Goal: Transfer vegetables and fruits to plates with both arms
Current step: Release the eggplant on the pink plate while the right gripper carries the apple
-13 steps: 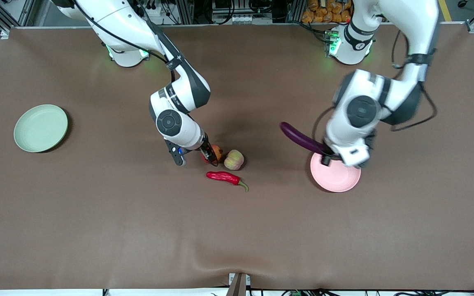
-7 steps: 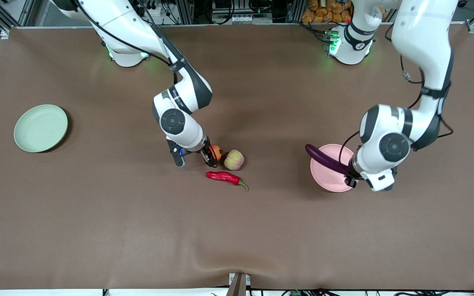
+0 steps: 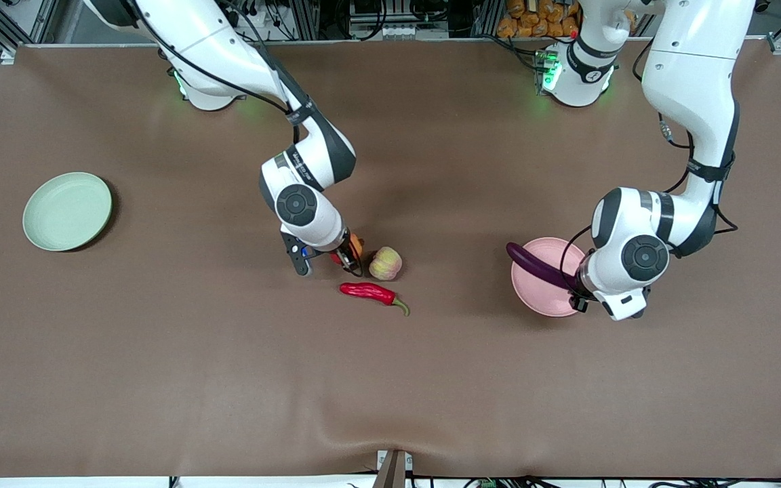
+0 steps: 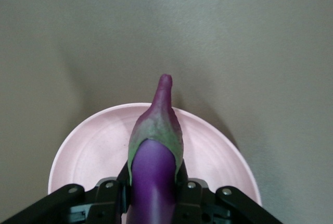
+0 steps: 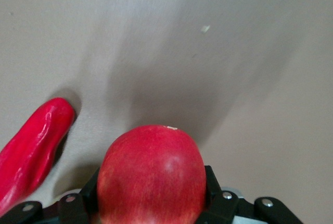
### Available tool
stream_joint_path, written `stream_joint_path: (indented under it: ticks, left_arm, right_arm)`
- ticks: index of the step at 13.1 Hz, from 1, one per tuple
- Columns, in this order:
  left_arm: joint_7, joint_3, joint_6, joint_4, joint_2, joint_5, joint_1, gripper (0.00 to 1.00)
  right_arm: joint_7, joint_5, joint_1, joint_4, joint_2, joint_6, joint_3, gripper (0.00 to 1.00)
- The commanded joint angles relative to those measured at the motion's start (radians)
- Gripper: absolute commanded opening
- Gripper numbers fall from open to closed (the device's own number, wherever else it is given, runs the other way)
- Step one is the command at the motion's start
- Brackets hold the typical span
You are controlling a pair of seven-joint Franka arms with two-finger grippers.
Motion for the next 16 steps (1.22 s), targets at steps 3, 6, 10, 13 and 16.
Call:
stream_joint_path:
  ticks: [3, 6, 10, 13, 16]
  left_arm:
    - [-0.007, -0.006, -0.011, -0.035, -0.006, 0.028, 0.008, 0.01]
    - [-0.024, -0.006, -0.014, -0.038, -0.006, 0.03, 0.014, 0.47]
    - [-0.067, -0.006, -0.014, -0.024, -0.004, 0.04, 0.005, 1.0]
    - [-0.066, -0.006, -0.034, -0.022, -0.048, 0.04, 0.005, 1.0]
    - [-0.061, -0.011, -0.158, 0.057, -0.114, 0.063, 0.0, 1.0]
  right_arm:
    - [-0.415, -0.025, -0.222, 0.056, -0.213, -0.426, 0.008, 0.0]
    - [-0.853, -0.166, -0.435, 0.042, -0.282, -0.586, 0.009, 0.0]
    - [-1.478, -0.252, -0.783, 0.034, -0.274, -0.537, 0.009, 0.0]
    - [-1.829, -0.28, -1.006, -0.022, -0.216, -0.387, 0.008, 0.0]
    - [-2.058, -0.283, -1.164, -0.045, -0.118, -0.287, 0.009, 0.0]
